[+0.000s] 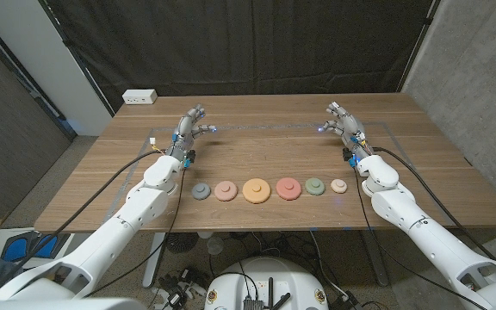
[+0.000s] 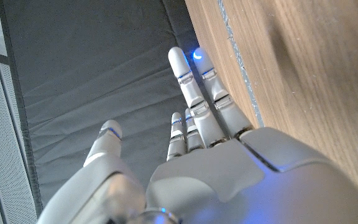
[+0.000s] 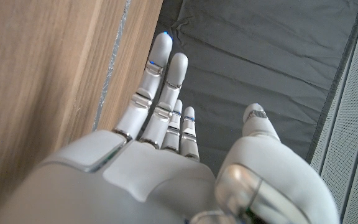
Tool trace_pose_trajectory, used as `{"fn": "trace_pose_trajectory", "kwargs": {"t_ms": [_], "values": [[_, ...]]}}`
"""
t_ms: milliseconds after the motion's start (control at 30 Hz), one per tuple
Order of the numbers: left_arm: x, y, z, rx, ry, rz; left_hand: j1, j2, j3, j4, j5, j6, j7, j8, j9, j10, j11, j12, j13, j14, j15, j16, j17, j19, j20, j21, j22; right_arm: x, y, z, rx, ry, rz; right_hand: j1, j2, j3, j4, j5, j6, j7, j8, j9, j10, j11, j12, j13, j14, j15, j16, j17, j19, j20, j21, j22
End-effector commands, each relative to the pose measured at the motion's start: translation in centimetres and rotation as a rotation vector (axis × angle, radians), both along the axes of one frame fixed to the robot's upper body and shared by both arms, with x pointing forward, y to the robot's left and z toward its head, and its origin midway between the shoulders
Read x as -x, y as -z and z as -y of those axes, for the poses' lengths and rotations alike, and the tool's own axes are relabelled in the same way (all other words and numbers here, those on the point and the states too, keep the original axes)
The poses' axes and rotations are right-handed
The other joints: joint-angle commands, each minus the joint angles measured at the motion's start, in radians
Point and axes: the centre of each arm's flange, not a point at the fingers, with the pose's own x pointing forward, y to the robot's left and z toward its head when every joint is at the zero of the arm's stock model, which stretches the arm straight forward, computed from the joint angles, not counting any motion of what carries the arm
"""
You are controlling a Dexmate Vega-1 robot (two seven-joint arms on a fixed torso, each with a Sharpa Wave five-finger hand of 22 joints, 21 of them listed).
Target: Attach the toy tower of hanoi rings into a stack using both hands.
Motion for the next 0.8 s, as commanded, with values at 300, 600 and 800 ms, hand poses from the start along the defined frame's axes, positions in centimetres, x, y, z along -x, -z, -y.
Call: {"fn": "trace_pose_trajectory", "kwargs": {"t_ms": [300,600,800], "values": [[0.38,0.57,0.14,0.004,-0.046,-0.009,0.098,-0.035,-0.017,0.005,0.001,0.032,0.002,0.000,0.007,0.043,-0.011,0.005,0.012,0.104,-0.074,0.269,0.264,0.189,-0.118,0.126,0.042,-0.10,0.47,-0.33,0.004,0.091,-0.008,0.071,-0.014,0.025,-0.005,0.013,0.098,-0.026,0.009,0.010,0.102,-0.028,0.022,0.071,0.130,-0.132,0.280,0.239,0.215,-0.172,0.251,0.176],[0.50,0.77,0.22,-0.006,-0.056,-0.010,0.120,-0.059,-0.019,0.005,0.000,0.037,0.014,0.000,0.007,0.056,-0.007,0.001,0.007,0.161,-0.075,0.324,0.299,0.332,-0.163,0.192,0.044,-0.36,0.64,-0.44,0.007,0.066,-0.012,0.106,-0.061,0.073,-0.010,0.015,0.134,-0.046,0.002,0.005,0.148,-0.038,0.017,0.101,0.250,-0.132,0.460,0.246,0.392,-0.179,0.375,0.262],[0.60,0.84,0.14,0.008,-0.059,0.002,0.129,-0.069,-0.017,0.004,0.001,0.041,0.015,0.000,0.006,0.051,-0.012,-0.004,0.003,0.169,-0.074,0.337,0.313,0.341,-0.164,0.196,0.041,-0.43,0.66,-0.52,0.008,0.063,-0.013,0.115,-0.078,0.084,-0.014,0.016,0.125,-0.041,-0.006,0.004,0.158,-0.042,0.016,0.108,0.270,-0.133,0.499,0.248,0.414,-0.180,0.402,0.302]]}}
